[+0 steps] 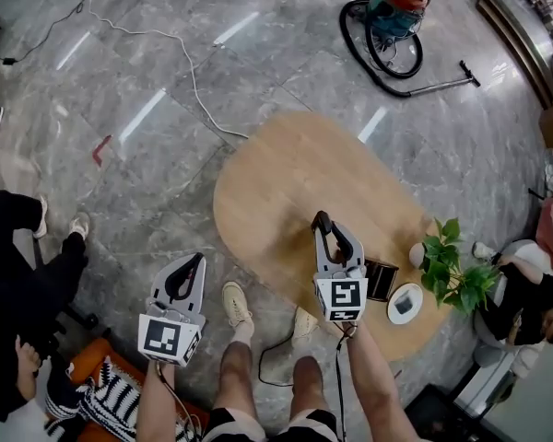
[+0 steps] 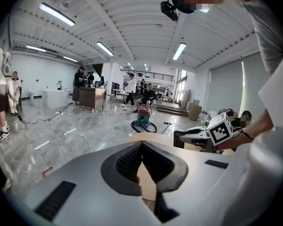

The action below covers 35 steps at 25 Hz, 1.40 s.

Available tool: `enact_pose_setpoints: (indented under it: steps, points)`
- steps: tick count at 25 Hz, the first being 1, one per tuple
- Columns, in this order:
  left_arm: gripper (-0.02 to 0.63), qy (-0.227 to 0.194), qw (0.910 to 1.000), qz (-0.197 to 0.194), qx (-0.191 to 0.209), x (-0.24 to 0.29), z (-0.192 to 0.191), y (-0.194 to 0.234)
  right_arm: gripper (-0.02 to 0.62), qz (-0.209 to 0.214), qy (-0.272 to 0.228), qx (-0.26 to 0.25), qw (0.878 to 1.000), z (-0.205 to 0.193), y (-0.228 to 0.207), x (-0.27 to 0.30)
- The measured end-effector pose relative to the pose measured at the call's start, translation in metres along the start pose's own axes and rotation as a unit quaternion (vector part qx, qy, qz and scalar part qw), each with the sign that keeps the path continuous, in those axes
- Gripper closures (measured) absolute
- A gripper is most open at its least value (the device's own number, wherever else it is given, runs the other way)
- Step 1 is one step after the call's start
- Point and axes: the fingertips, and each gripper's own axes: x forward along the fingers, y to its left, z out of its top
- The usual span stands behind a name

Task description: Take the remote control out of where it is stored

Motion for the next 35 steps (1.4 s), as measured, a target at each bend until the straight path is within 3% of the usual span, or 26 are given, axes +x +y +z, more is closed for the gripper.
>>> enact_pose_setpoints:
  steps: [21, 31, 35]
  points:
    - [0.601, 0.010, 0.9996, 0.012, -0.023, -0.016, -0.030, 0.028, 0.495, 0.018, -0.014, -0.068, 0.997, -0.006, 0.064, 0.020]
    - [0.601, 0.014, 0.9993, 0.018, -0.031, -0.023, -0.043, 0.049, 0.494, 0.023, -0.003, -0.150, 0.988, -0.014, 0.093, 0.040]
    - [0.601, 0.016, 0.9990, 0.018, -0.037, -0.022, -0.047, 0.060, 0.494, 0.022, 0.005, -0.160, 0.987, -0.018, 0.101, 0.051]
